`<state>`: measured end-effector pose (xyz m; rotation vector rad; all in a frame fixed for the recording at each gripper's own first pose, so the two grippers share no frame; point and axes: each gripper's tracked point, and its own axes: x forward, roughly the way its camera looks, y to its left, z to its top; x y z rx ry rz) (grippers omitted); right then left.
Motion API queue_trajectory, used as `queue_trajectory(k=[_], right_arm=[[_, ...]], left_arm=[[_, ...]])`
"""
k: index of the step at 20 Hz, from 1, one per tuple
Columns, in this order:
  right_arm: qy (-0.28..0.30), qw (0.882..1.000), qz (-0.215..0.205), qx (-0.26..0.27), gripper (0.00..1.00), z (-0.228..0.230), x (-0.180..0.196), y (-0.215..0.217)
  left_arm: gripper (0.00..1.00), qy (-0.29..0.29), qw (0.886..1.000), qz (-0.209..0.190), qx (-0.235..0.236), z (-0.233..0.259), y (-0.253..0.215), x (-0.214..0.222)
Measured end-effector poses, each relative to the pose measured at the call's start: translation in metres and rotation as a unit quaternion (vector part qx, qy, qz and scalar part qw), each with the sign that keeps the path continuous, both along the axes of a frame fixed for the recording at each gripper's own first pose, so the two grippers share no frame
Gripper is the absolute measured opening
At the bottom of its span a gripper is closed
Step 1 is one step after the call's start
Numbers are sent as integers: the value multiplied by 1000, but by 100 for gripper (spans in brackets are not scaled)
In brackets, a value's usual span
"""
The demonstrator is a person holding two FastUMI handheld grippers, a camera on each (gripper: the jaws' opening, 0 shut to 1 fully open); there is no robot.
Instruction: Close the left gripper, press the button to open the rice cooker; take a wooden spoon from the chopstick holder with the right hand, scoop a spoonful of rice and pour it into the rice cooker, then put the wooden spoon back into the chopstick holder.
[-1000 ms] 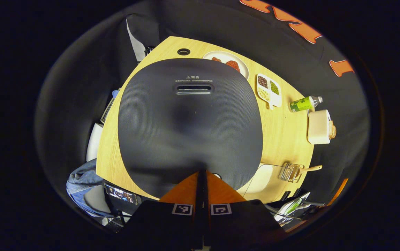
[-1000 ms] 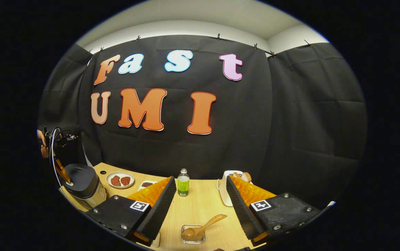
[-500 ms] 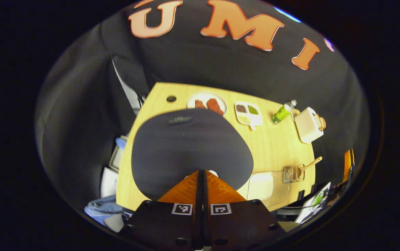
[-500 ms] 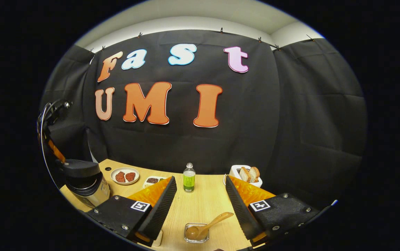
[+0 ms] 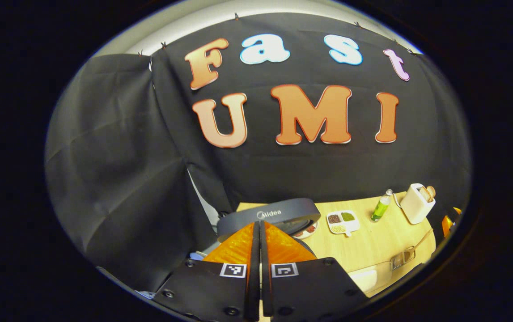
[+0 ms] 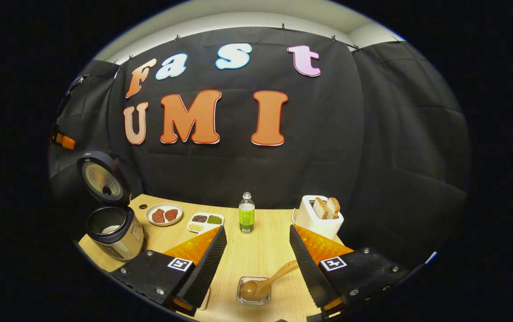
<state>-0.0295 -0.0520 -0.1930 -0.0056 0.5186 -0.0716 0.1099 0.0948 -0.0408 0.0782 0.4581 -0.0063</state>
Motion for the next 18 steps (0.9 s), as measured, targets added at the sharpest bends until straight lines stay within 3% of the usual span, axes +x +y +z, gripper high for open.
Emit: queue_trajectory(k=[4, 6, 7, 12, 18], right_arm=[[26, 1000, -6, 7, 88, -24, -9, -8], [41, 999, -9, 15, 88, -38, -12, -11], [49, 999, -11, 15, 88, -46, -12, -15], [93, 995, -41, 16, 89, -89, -20, -44], [152, 987, -30, 45, 86, -147, -24, -46]], left_arm=[[12, -60, 998, 18, 29, 21, 1, -18], [29, -85, 995, 20, 38, 27, -9, -27], [51, -95, 995, 16, 35, 29, -18, -31], [67, -140, 989, 17, 43, 32, -46, -55], [87, -173, 983, 24, 55, 33, -72, -81]])
